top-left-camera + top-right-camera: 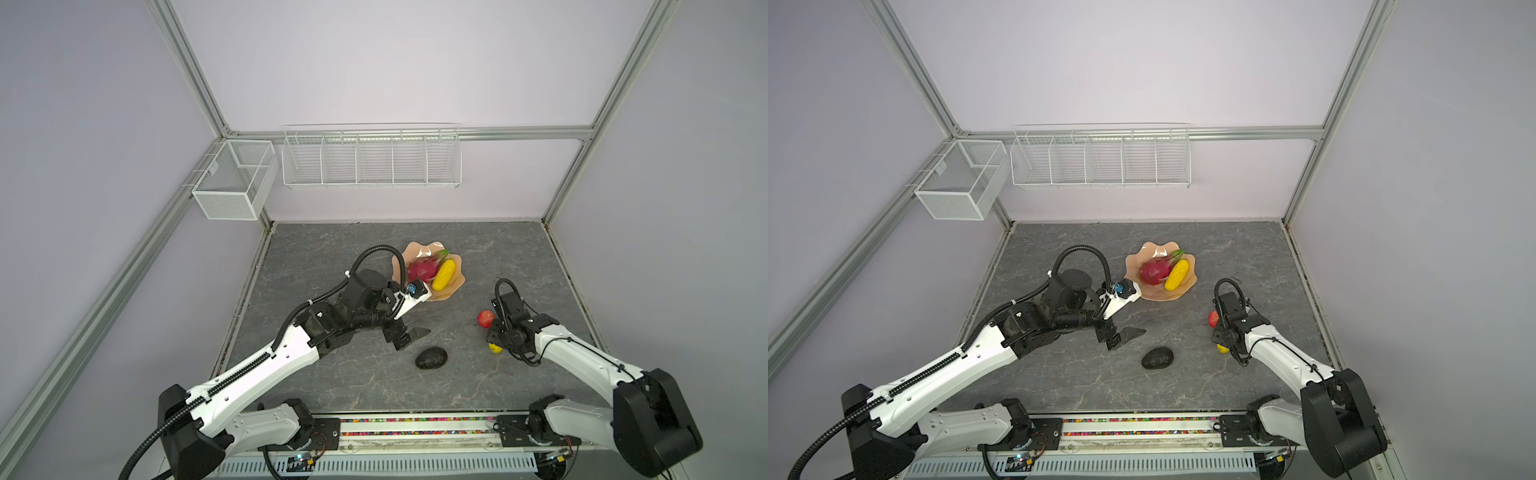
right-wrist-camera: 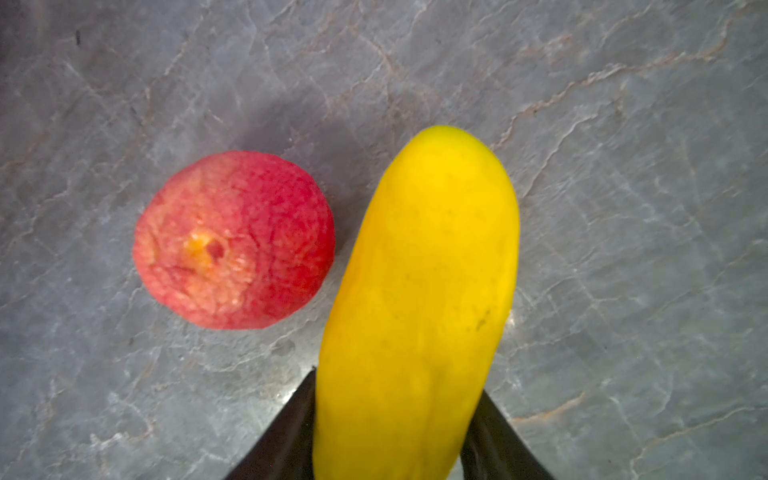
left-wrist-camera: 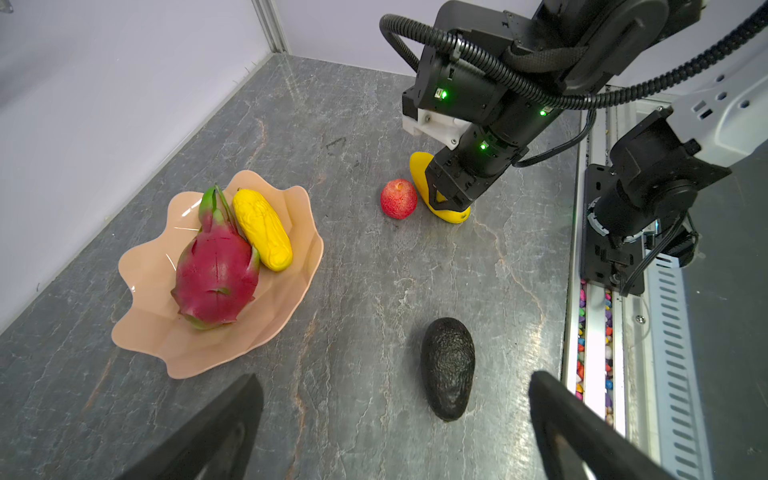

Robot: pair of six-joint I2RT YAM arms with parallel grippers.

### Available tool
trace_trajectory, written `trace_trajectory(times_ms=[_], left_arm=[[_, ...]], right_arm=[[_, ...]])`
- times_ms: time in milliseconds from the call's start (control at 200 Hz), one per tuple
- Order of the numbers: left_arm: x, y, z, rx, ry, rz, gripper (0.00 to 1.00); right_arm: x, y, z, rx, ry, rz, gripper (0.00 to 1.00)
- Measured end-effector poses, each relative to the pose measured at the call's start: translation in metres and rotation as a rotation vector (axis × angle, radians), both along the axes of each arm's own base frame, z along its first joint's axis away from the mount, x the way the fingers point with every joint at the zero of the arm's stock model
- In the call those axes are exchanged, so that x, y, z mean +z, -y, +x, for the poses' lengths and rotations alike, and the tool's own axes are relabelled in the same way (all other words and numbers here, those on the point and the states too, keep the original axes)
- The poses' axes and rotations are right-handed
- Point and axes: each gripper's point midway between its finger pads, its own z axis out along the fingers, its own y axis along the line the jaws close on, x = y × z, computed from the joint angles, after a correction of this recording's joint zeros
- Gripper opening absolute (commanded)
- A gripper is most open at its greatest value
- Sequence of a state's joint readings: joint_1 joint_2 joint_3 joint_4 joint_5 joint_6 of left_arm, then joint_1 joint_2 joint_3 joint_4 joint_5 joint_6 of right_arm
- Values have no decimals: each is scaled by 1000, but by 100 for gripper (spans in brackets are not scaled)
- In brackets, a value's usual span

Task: Place and organize the fake fruits in the fruit bowl
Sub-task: 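Close the right gripper on the yellow mango and lift it while the left gripper withdraws, then carry the mango into the bowl and release it with the right gripper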

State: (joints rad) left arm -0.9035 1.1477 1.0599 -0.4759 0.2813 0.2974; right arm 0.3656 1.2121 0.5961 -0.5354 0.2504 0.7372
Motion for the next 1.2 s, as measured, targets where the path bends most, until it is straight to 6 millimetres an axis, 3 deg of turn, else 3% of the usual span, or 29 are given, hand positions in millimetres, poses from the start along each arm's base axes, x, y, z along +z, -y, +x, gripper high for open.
trace_trajectory(times_ms=[335, 435, 510, 650, 775, 920, 1065, 1200], left_arm=[[1, -2, -1, 3, 21, -17, 99], [0, -6, 7, 46, 37, -5, 99], [-2, -13, 21, 137, 59, 18, 99], [-7, -35, 53, 348, 102, 82, 99], [-9, -54, 73, 485, 100, 121, 99], [-8, -77, 89, 626, 56, 109, 99], [-6, -88, 91, 700, 28, 86, 99], [5, -97, 86, 731, 24, 38, 99]], right_arm=[[21, 9, -6, -8, 48, 5, 40], [42, 6, -3, 27, 101, 11, 40], [69, -3, 9, 65, 162, 32, 40], [126, -34, 48, 134, 285, 109, 40], [152, -72, 85, 186, 348, 173, 40], [149, -122, 119, 215, 361, 228, 40], [137, -171, 136, 230, 364, 265, 40], [115, -193, 141, 188, 339, 296, 40]])
